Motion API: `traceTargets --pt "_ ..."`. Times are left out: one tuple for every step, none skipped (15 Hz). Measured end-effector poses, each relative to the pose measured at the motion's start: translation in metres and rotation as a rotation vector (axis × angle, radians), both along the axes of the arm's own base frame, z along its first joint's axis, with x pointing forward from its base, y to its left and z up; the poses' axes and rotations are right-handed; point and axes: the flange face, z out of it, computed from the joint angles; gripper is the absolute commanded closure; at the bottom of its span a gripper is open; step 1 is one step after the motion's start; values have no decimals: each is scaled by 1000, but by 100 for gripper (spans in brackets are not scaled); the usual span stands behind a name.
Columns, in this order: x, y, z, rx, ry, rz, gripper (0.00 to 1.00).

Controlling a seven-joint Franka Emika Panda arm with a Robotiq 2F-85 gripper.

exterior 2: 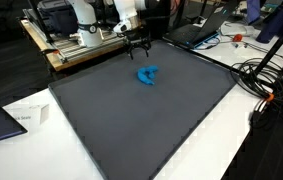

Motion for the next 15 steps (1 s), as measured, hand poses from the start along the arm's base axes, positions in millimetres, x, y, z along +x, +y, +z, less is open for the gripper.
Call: traceTargets --pt "0 4 0 -15 -2 -11 0" --pt "-1 7 1 -33 -7 -21 0" --pt "-2 10 1 -38 -7 -20 0" --pt "-2 10 1 -38 -6 -19 0" --pt "-2 9 1 -38 -6 -20 0" --pt "-2 8 0 -38 -5 -22 0" --pt "-2 8 0 -39 -5 -23 0" --pt "-2 8 0 -39 -5 -23 0" --pt "-2 8 0 -39 -5 -23 0" --pt "-2 8 0 -39 -4 -23 0" --pt "-2 8 0 -39 -5 -28 0" --pt "-1 7 1 -40 -7 -39 0" --pt "0 7 2 -44 -12 -56 0" --pt "2 5 4 -44 -18 -84 0" --pt "5 2 5 -44 -22 -123 0"
